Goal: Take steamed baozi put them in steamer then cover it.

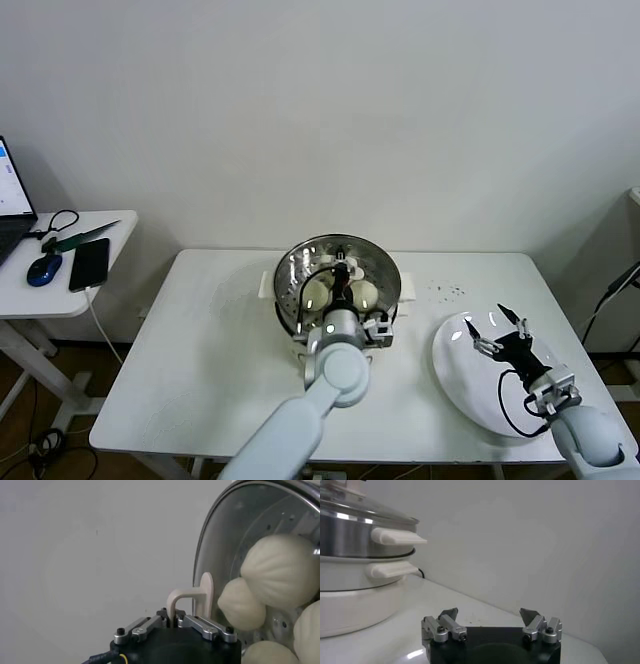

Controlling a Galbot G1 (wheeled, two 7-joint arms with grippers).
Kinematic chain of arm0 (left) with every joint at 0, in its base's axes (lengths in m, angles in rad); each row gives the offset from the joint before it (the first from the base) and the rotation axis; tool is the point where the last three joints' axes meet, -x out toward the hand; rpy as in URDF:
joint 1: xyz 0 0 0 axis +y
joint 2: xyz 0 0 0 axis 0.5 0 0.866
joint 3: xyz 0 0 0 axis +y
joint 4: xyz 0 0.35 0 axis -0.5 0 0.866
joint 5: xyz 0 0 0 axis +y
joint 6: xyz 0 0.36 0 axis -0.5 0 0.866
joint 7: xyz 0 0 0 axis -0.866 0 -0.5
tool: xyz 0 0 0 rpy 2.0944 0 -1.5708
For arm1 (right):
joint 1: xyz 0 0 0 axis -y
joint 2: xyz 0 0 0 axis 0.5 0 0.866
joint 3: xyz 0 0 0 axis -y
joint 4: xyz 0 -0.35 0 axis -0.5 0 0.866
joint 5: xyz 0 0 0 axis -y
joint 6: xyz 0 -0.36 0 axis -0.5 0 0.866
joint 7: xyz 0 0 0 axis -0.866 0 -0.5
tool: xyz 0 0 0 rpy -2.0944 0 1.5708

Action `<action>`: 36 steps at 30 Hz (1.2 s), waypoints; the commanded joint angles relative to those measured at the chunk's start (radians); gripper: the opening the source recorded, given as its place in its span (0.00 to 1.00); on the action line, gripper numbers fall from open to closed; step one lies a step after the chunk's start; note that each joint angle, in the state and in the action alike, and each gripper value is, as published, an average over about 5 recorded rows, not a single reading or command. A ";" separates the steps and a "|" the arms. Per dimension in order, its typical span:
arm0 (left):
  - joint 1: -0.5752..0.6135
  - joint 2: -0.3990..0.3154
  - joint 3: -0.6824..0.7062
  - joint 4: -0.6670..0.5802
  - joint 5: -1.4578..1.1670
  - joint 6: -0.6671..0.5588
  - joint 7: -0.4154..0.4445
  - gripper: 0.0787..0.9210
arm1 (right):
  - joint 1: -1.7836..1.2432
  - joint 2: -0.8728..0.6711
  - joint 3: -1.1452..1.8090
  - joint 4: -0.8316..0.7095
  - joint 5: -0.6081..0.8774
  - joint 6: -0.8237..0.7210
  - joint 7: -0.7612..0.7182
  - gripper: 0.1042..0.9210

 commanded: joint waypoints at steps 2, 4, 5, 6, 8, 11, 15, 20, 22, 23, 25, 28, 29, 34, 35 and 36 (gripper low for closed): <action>-0.001 0.003 0.003 0.009 -0.011 0.049 -0.010 0.09 | -0.001 0.003 0.000 0.000 -0.008 0.001 -0.002 0.88; 0.001 0.003 0.003 0.006 -0.007 0.049 -0.006 0.09 | -0.001 0.004 0.000 0.001 -0.009 0.001 -0.002 0.88; 0.002 0.004 0.003 0.002 -0.005 0.049 -0.001 0.09 | -0.001 0.004 0.000 0.001 -0.009 0.001 -0.002 0.88; 0.002 0.006 0.004 -0.003 -0.002 0.049 0.004 0.09 | -0.002 0.004 0.000 0.001 -0.010 0.001 -0.002 0.88; 0.002 0.013 0.008 -0.018 -0.001 0.049 0.013 0.09 | -0.002 0.003 0.001 0.001 -0.010 0.000 -0.003 0.88; 0.005 0.027 0.013 -0.054 0.000 0.049 0.027 0.10 | -0.003 0.002 0.003 0.001 -0.011 -0.002 -0.005 0.88; 0.019 0.053 0.014 -0.118 -0.004 0.049 0.042 0.21 | -0.004 0.001 0.006 0.004 -0.012 -0.011 -0.007 0.88; 0.053 0.089 0.013 -0.205 -0.028 0.049 0.048 0.38 | -0.001 -0.002 0.006 0.006 -0.010 -0.031 -0.004 0.88; 0.069 0.104 0.015 -0.242 -0.040 0.049 0.047 0.44 | 0.002 -0.003 0.005 0.006 -0.011 -0.039 -0.002 0.88; 0.077 0.110 0.016 -0.258 -0.044 0.049 0.047 0.48 | 0.003 -0.003 0.005 0.008 -0.013 -0.044 0.000 0.88; 0.090 0.122 0.016 -0.290 -0.053 0.049 0.046 0.55 | 0.004 -0.004 0.006 0.012 -0.013 -0.059 0.004 0.88; 0.119 0.146 0.007 -0.343 -0.088 0.049 0.043 0.65 | 0.003 -0.005 0.007 0.021 -0.021 -0.090 0.013 0.88; 0.131 0.158 0.003 -0.360 -0.108 0.049 0.036 0.69 | 0.002 -0.005 0.008 0.024 -0.023 -0.098 0.014 0.88; 0.189 0.223 -0.023 -0.419 -0.241 0.037 -0.056 0.84 | -0.004 -0.007 0.016 0.044 -0.012 -0.126 0.008 0.88; 0.203 0.234 -0.040 -0.427 -0.280 0.021 -0.091 0.86 | -0.006 -0.007 0.018 0.051 -0.010 -0.132 0.006 0.88; 0.216 0.243 -0.058 -0.434 -0.314 0.004 -0.124 0.87 | -0.007 -0.007 0.021 0.058 -0.009 -0.137 0.006 0.88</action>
